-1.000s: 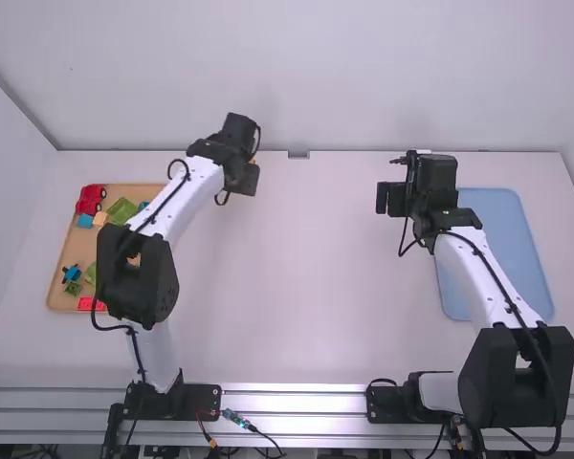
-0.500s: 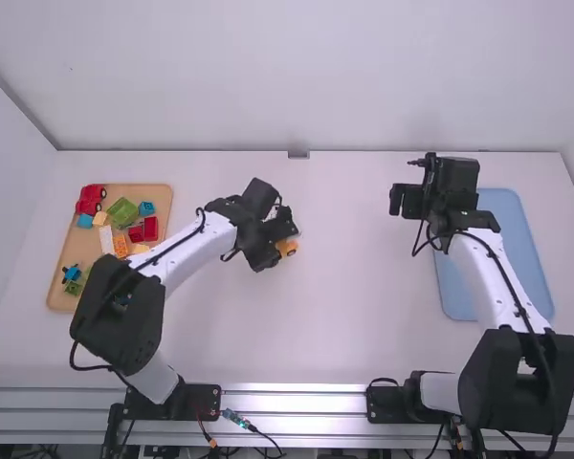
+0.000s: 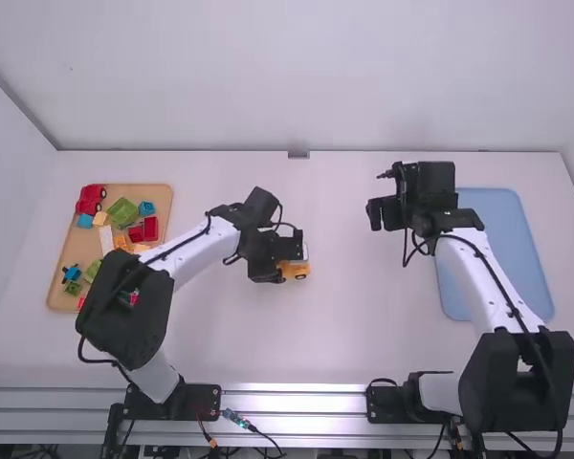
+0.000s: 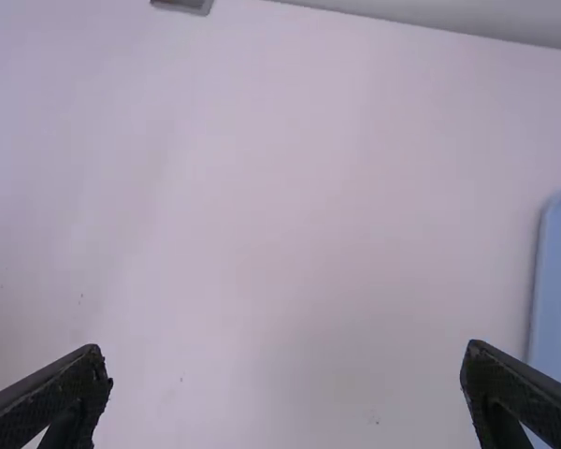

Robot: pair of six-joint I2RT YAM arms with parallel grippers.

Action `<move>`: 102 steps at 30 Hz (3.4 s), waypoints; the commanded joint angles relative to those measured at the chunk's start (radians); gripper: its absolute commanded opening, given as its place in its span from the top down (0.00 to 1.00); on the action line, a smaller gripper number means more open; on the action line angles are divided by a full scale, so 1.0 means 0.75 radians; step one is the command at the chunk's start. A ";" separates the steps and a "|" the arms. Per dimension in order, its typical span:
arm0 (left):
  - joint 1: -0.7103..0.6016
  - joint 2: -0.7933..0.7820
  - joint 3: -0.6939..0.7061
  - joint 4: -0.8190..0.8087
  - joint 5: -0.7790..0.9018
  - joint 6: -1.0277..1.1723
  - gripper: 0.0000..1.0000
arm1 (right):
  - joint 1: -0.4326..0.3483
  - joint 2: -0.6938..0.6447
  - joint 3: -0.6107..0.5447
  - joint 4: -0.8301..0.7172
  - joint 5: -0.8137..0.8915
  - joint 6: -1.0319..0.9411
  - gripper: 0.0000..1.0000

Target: Assemble lego blocks to make yellow taxi

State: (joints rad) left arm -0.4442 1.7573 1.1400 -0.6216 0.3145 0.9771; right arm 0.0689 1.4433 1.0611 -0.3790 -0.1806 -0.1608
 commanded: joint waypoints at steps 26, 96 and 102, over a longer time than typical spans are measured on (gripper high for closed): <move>-0.028 0.240 0.110 0.019 -0.102 0.080 0.84 | 0.100 -0.429 -0.464 0.386 -0.078 -0.062 0.01; 1.120 0.184 0.739 -0.226 -0.237 -1.394 0.01 | 0.101 -0.456 -0.477 0.628 -0.113 -0.031 0.01; 1.236 0.184 0.739 -0.294 -0.235 -1.724 0.01 | 0.101 -0.456 -0.477 0.709 -0.113 -0.043 0.01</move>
State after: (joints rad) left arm 0.4664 1.9236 1.6913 -0.8303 0.1207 -0.1230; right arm 0.1421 1.1114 0.7128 0.1371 -0.2588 -0.1898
